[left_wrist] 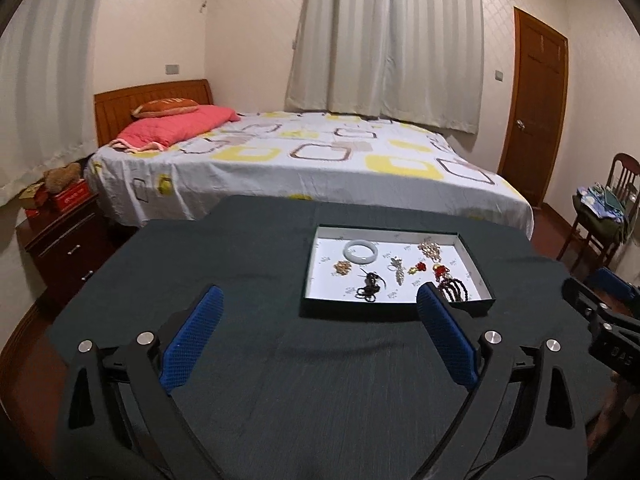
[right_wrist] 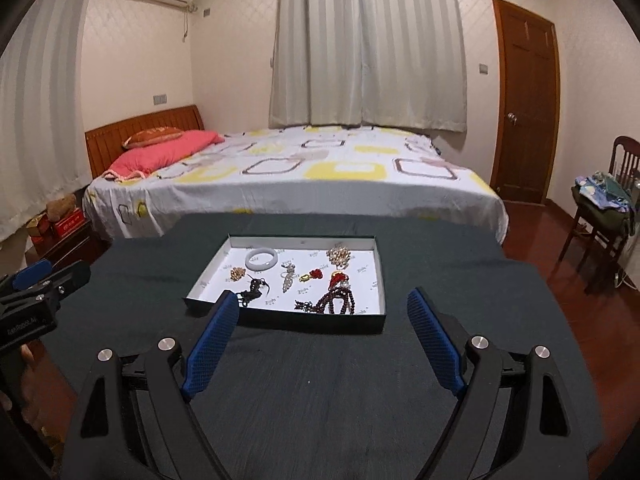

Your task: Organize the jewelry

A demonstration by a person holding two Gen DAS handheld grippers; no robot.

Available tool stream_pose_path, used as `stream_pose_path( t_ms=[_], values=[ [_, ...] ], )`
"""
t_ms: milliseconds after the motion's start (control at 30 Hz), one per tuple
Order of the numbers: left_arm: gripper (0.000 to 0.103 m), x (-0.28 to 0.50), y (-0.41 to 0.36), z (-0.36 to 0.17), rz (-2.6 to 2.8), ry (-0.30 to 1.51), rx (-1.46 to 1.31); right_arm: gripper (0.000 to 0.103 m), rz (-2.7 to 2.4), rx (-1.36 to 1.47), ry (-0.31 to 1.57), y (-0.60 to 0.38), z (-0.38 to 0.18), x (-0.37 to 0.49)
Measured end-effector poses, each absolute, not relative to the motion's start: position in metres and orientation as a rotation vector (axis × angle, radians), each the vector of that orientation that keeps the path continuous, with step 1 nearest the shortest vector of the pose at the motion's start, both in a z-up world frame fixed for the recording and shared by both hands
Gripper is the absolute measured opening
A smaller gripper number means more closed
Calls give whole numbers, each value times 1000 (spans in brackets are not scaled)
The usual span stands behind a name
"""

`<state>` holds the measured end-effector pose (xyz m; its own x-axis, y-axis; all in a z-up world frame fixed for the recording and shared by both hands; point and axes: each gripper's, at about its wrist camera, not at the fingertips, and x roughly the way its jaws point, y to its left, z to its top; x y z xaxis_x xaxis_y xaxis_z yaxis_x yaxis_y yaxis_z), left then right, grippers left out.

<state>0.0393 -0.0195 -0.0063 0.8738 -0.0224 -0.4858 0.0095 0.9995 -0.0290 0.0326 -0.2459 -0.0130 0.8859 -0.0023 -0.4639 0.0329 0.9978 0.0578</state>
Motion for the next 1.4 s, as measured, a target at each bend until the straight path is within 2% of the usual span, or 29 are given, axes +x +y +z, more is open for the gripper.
stream_pose_path(
  t_ms=[300, 1400],
  values=[
    [97, 13, -11, 17, -9, 450, -37, 84, -43, 54, 420, -242, 8, 7],
    [97, 5, -19, 18, -14, 438, -37, 84, -54, 53, 403, -239, 11, -1]
  ],
)
